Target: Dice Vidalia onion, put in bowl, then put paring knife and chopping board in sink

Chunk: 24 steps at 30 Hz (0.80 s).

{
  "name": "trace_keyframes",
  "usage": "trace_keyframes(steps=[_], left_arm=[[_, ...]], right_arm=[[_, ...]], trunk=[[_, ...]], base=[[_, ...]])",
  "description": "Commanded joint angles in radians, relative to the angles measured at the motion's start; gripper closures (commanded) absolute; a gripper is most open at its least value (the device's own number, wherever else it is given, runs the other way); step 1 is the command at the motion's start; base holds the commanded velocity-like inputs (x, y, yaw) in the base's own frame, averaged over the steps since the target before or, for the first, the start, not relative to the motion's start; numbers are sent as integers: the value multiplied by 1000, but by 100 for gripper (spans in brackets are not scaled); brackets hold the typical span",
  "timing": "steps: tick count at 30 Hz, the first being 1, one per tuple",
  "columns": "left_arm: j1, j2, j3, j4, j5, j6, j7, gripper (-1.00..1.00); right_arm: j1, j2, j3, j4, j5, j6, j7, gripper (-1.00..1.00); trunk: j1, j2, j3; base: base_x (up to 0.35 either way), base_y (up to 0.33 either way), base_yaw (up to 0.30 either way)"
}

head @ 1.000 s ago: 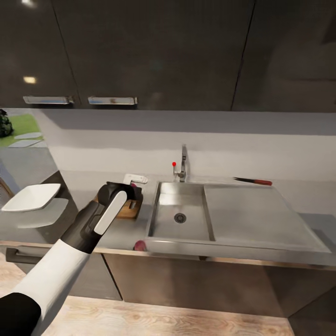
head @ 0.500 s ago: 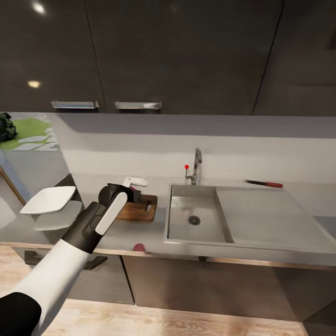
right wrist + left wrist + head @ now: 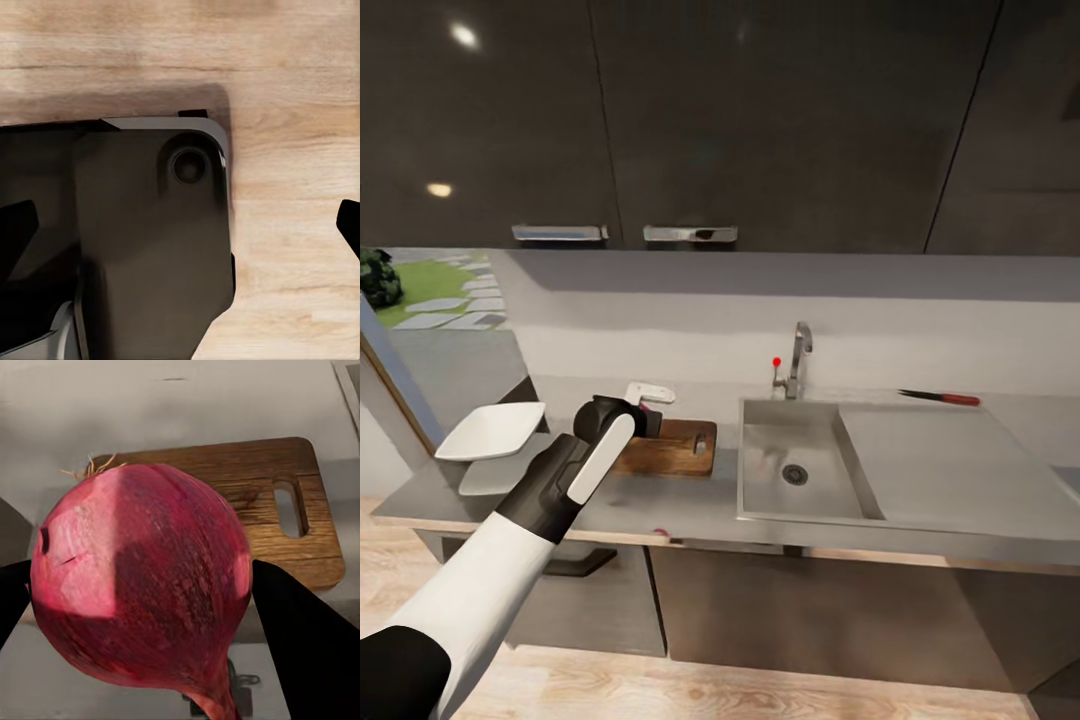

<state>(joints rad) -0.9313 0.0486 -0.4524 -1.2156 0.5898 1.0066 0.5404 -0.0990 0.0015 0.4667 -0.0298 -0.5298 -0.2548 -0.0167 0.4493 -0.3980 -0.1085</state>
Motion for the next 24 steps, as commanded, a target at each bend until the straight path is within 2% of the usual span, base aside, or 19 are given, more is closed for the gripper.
trace_keyframes(steps=[1,13,24], left_arm=[[-1,1,-3,3,10,1,10,100],[-1,1,-2,47,10,-3,9,100],[-1,-3,-3,71,10,-3,6,100]], right_arm=[[-1,0,9,1,-8,-3,-2,-100],[-1,1,9,1,-7,-3,-2,-100],[-1,2,9,1,-7,-3,-2,-100]], trunk=[[1,-2,-2],[1,-2,-1],[1,-2,-12]], base=[[96,5,0],[267,1,0],[38,0,0]])
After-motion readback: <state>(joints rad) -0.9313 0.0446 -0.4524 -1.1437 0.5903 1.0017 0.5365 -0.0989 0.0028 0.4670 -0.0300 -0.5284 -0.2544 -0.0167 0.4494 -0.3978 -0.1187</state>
